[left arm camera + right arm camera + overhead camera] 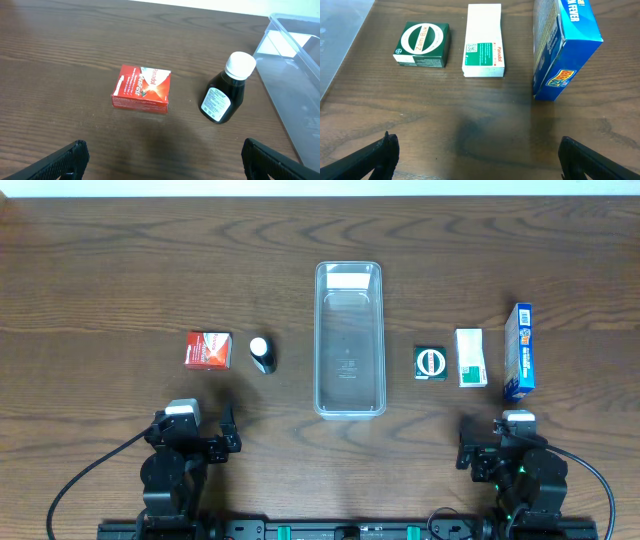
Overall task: Pack container
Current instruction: 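Move the right gripper toward the tall blue box, then grasp the tall blue box with the right gripper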
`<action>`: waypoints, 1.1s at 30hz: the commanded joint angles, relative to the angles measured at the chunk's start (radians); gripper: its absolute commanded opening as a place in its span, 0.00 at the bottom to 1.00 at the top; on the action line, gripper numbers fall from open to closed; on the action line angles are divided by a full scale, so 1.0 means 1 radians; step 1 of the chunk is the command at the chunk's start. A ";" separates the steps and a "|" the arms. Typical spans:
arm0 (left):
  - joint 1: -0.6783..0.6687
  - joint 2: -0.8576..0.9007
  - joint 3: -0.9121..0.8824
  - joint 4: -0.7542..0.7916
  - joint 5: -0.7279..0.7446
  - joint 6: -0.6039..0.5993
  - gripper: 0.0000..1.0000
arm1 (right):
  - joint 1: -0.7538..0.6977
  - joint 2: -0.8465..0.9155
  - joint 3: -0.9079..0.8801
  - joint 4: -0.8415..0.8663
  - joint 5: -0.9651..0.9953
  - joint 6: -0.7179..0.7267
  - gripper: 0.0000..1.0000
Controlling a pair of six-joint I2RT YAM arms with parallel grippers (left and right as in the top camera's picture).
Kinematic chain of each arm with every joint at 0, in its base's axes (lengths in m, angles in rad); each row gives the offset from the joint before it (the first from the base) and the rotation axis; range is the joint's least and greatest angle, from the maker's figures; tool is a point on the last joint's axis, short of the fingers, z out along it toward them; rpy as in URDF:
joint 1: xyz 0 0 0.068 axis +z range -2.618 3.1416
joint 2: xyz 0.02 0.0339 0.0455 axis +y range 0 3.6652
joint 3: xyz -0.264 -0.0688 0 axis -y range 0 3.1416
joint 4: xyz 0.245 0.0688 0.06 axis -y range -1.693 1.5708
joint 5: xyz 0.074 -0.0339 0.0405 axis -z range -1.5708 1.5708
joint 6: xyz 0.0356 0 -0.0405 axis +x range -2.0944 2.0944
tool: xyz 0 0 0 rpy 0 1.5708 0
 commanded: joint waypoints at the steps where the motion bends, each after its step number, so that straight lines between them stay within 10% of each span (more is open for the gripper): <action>1: -0.003 -0.006 -0.019 0.002 0.006 -0.001 0.98 | 0.010 -0.007 -0.009 0.000 0.006 -0.016 0.99; 22: -0.003 -0.006 -0.019 0.002 0.006 -0.002 0.98 | 0.010 0.040 0.062 0.254 -0.229 0.245 0.99; 33: -0.003 -0.006 -0.019 0.002 0.006 -0.001 0.98 | 0.009 0.736 0.653 -0.024 0.019 0.205 0.99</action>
